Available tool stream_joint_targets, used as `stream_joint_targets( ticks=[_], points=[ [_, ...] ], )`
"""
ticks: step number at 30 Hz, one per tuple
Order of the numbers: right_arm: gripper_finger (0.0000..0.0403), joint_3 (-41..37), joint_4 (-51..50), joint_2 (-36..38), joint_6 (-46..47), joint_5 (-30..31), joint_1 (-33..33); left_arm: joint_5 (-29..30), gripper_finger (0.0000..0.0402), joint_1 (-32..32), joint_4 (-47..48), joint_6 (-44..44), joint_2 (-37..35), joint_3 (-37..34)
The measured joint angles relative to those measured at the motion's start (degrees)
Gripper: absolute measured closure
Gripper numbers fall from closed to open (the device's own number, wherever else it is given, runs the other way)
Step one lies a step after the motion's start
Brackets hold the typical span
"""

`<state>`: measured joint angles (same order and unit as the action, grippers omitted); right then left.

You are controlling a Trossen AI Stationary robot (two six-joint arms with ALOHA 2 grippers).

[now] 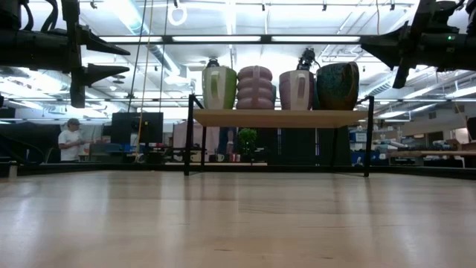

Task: Place coffee mugs
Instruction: Return to Home Position

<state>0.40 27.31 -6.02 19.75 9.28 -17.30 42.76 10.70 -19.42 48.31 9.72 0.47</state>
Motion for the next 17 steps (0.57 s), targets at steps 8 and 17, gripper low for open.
stream_joint_targets(
  ticks=[8,17],
  points=[
    [0.0366,0.02,0.02,0.0,0.0,0.0,0.0,0.02,0.026,0.0,-0.02,0.0,0.0,0.0],
    [0.0367,0.0,0.0,0.0,0.0,0.0,0.0,0.01,0.026,0.0,0.0,0.0,0.0,0.0]
  ],
)
